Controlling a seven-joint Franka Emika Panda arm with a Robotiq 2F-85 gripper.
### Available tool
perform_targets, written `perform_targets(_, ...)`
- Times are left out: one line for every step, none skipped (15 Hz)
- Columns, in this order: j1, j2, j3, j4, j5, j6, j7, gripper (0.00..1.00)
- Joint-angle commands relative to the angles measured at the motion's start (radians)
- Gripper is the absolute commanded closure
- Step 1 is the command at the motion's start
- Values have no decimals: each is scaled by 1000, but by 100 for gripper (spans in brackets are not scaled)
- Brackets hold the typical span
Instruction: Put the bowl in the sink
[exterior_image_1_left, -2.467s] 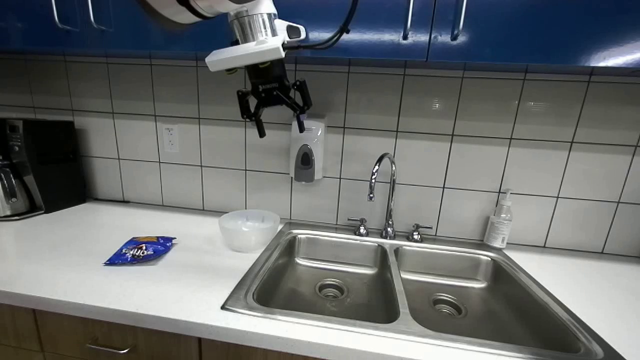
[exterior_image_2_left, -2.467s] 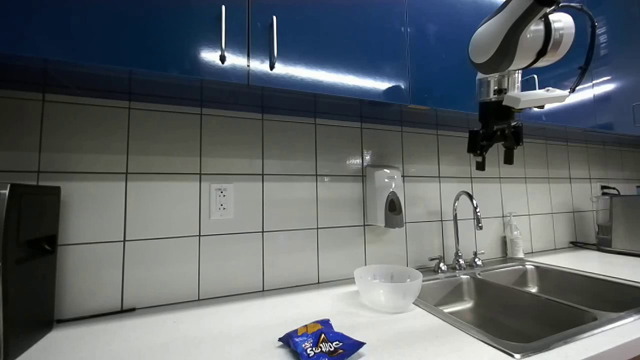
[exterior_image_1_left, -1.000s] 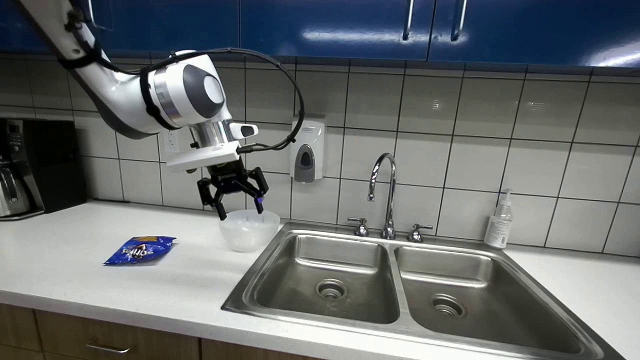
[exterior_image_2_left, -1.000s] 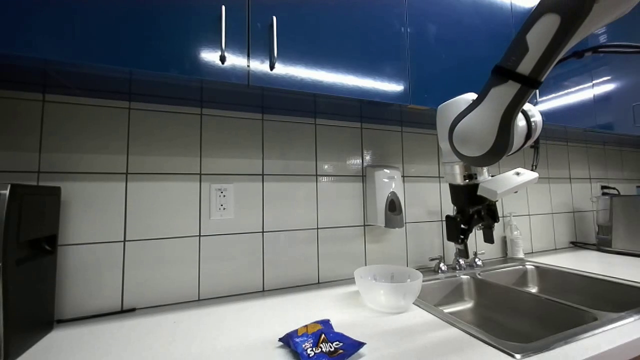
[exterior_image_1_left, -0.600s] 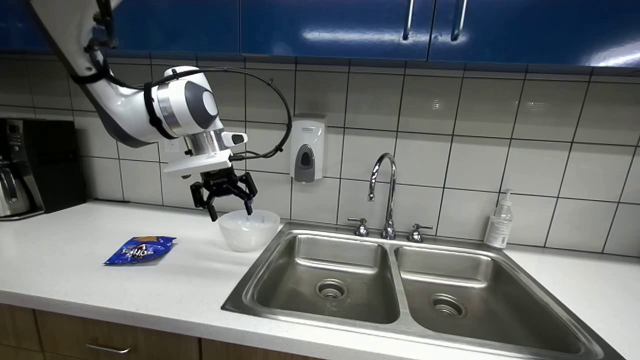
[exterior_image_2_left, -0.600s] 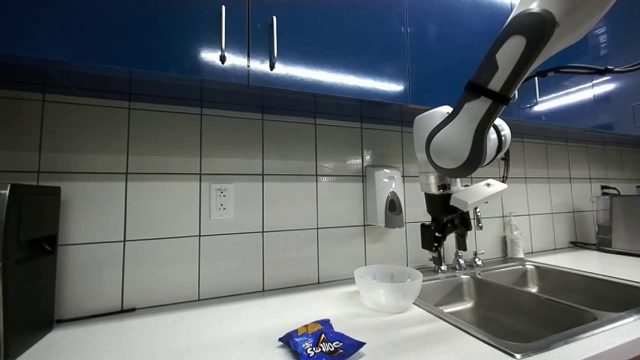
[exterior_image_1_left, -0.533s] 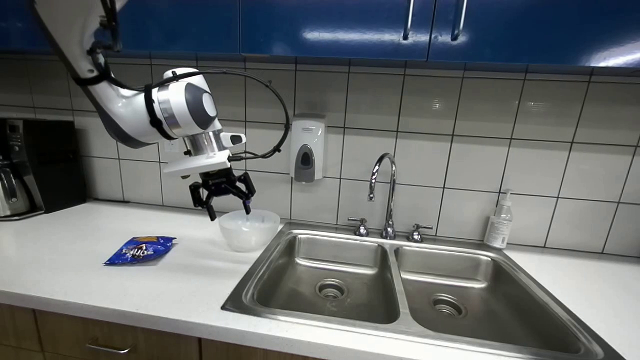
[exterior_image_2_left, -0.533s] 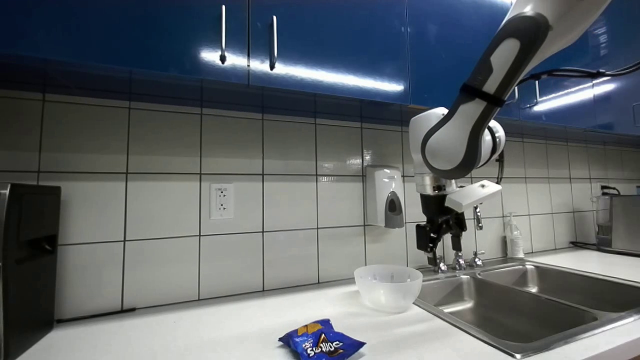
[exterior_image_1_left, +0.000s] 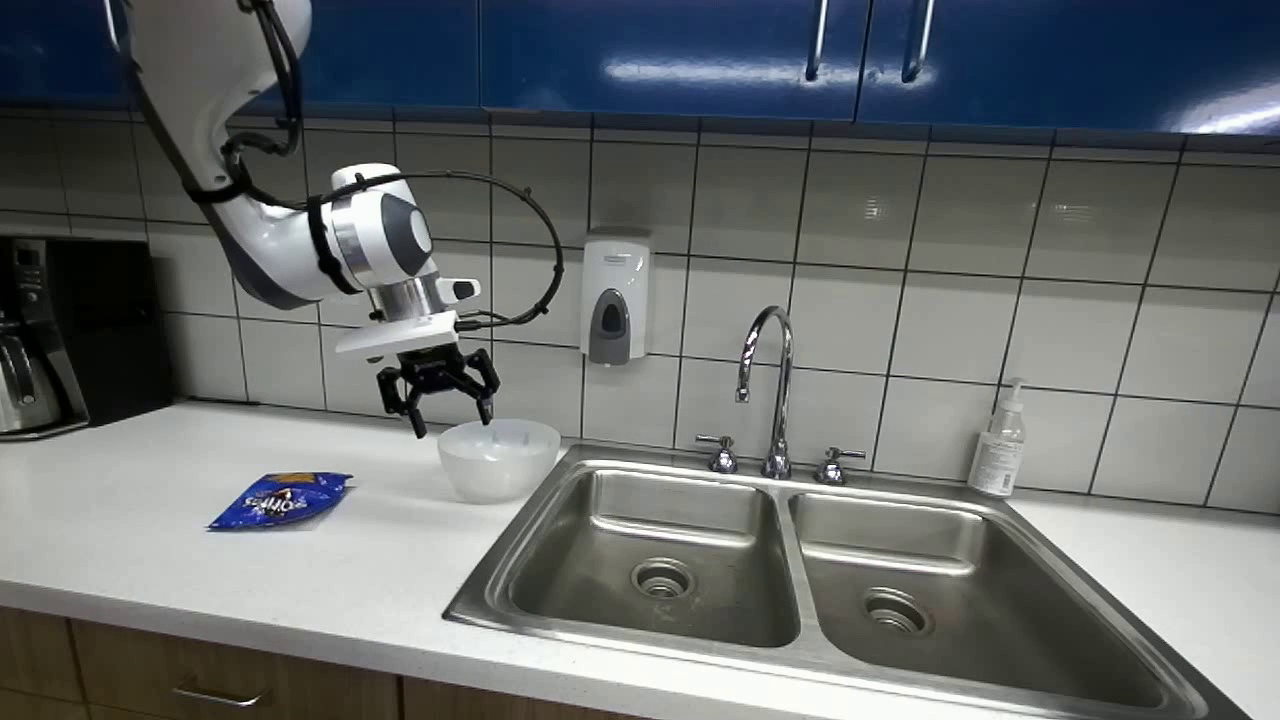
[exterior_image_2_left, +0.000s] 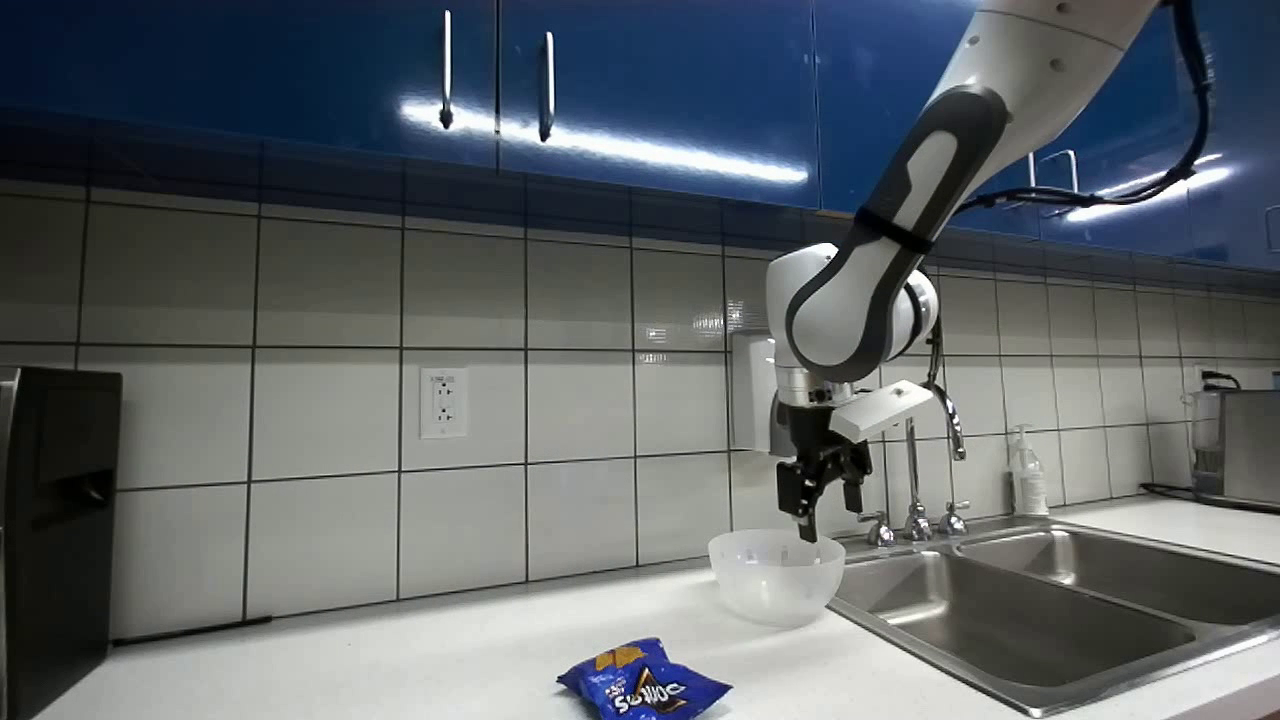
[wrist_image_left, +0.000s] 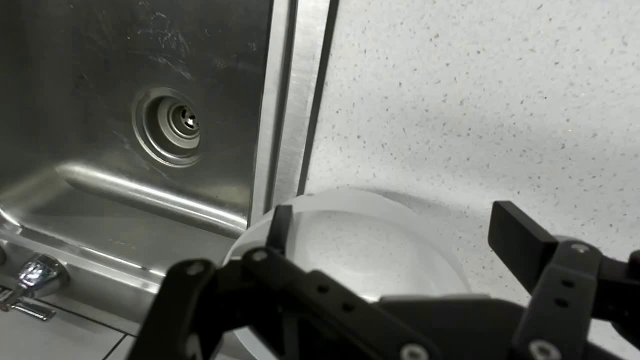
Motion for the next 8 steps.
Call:
perform_targets(30, 112, -6, 121, -4, 0, -1, 0)
perform_targets(36, 137, -5, 147, 2, -4, -11, 0)
perform_targets(42, 166, -3, 177, 11, -9, -23, 0)
perform_targets(49, 192, -2, 206, 17, -13, -31, 0)
perform_targets(54, 219, 1, 234, 26, -20, -43, 0)
perform_targets(59, 245, 2, 261, 33, -24, -50, 0)
perform_targets(65, 270, 3, 287, 37, -25, -58, 0)
perform_targets(68, 292, 5, 313, 44, -29, -72, 0)
